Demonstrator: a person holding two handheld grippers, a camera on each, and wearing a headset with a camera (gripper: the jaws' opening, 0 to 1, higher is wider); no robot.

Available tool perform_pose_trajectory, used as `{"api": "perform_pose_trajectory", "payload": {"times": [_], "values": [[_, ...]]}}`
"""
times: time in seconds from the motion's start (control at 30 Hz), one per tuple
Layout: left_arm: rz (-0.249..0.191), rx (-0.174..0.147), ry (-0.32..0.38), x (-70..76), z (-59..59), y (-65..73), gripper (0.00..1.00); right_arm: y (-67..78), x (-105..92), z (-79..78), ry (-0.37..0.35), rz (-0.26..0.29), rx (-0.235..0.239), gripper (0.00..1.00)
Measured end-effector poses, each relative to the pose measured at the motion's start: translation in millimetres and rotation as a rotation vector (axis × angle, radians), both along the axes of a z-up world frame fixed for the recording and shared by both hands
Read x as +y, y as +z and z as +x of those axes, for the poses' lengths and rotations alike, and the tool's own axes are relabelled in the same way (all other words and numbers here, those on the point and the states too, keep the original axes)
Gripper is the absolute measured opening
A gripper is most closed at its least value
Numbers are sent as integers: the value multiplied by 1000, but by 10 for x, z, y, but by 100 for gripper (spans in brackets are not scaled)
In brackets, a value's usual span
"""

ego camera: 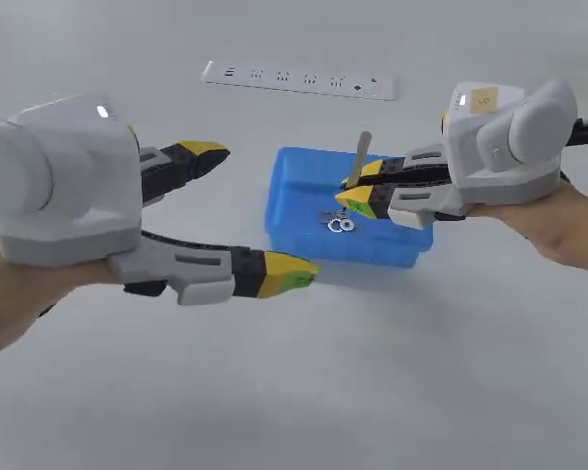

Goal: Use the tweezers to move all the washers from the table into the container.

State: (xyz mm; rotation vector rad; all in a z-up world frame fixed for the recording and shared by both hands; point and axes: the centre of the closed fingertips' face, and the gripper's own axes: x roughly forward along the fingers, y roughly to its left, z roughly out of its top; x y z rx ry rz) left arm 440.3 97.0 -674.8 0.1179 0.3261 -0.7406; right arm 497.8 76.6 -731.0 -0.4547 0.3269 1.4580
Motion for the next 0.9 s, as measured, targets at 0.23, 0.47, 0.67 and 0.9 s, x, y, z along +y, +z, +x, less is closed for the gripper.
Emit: {"api": "perform_pose_trajectory", "payload": {"times": [0.23, 0.47, 0.67, 0.9], "values": [[1, -16, -35, -105, -6, 64, 96, 363, -34, -93, 2, 53, -19, 7], [2, -6, -54, -130, -169, 86, 96, 534, -94, -496, 65, 53, -15, 7], [-16, -1, -118, -269, -336, 139, 90, 390, -187, -811, 106, -19, 4, 7], [-29, -1, -239, -561, -492, 159, 68, 181, -238, -1065, 151, -98, 27, 7]]}}
